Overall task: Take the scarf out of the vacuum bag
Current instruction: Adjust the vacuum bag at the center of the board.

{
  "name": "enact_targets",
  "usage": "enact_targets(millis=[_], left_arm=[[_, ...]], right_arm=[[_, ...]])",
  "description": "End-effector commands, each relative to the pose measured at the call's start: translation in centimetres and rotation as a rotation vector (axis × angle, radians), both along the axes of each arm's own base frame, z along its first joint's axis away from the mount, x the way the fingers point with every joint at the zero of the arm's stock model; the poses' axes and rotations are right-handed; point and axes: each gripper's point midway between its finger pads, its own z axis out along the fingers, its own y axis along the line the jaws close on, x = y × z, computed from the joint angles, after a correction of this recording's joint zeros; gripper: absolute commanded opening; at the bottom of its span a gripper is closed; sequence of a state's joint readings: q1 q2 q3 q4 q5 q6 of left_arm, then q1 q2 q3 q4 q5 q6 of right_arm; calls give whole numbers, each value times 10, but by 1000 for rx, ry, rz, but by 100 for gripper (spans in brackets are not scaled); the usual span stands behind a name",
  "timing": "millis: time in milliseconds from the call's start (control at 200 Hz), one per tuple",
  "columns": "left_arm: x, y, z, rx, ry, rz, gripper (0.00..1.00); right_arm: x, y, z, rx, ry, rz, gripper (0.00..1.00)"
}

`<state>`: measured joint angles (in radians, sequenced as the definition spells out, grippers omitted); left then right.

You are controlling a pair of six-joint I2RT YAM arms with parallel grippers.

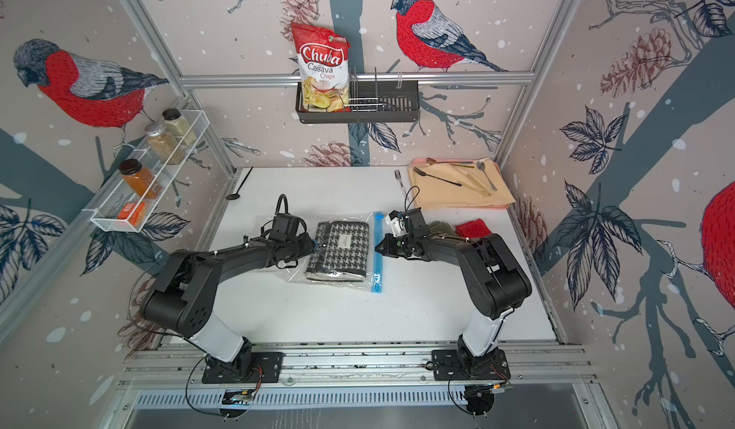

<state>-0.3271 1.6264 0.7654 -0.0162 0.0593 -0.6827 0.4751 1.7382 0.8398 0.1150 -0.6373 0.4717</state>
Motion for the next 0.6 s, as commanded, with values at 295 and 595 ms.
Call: enact_targets(millis=[295, 595], left_arm=[[-18, 9, -17, 38, 83, 9, 0], [-19, 10, -18, 42, 84, 9, 1]], right_arm=[[-20, 17, 57, 310, 12, 114, 0], [-10, -11, 70, 416, 30, 21, 0]])
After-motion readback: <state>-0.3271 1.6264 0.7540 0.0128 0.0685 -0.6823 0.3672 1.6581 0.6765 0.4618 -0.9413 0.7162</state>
